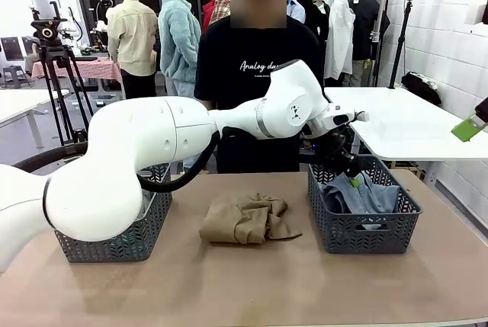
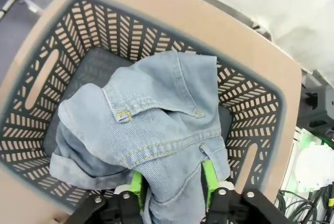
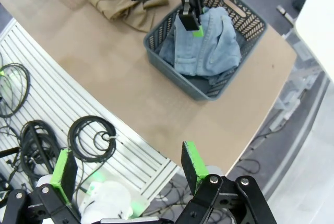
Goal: Sort the tops and bottoms.
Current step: Sort the clothes according to human instructions.
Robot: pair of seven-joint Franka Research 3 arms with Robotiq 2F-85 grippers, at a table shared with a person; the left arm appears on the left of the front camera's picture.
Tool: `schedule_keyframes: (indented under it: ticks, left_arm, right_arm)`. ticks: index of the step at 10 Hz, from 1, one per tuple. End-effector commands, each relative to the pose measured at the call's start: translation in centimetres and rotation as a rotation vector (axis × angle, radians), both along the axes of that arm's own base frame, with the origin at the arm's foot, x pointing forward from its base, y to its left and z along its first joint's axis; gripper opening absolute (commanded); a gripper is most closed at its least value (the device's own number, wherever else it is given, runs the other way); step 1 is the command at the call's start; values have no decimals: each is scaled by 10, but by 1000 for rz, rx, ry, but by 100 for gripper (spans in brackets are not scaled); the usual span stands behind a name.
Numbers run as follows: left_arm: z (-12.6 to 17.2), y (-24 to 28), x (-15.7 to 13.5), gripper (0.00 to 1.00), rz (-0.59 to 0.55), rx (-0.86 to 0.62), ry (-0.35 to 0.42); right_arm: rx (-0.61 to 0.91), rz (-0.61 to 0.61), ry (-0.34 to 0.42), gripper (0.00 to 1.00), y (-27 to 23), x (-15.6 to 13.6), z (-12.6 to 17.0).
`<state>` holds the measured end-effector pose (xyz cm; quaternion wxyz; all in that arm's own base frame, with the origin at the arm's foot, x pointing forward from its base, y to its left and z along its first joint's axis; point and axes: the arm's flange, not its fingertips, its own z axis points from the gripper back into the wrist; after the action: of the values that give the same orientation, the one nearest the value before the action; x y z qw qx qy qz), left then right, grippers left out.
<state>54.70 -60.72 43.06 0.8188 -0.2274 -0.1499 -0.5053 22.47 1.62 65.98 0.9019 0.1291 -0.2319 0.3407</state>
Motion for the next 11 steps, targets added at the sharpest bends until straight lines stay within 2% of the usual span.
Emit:
schedule_keyframes:
  ticks: [1, 4, 5, 11]
  left_arm:
    - [16, -9, 9, 100, 29, 0, -25]
    - [37, -2, 5, 100, 48, -18, -63]
    - [16, 3, 3, 100, 10, -20, -19]
    - [16, 3, 3, 100, 10, -20, -19]
  right_arm:
    - [-15, 2, 10, 100, 0, -1, 0]
    - [-15, 2, 10, 100, 0, -1, 0]
    - [-15, 2, 10, 100, 0, -1, 0]
    - [-15, 2, 10, 100, 0, -1, 0]
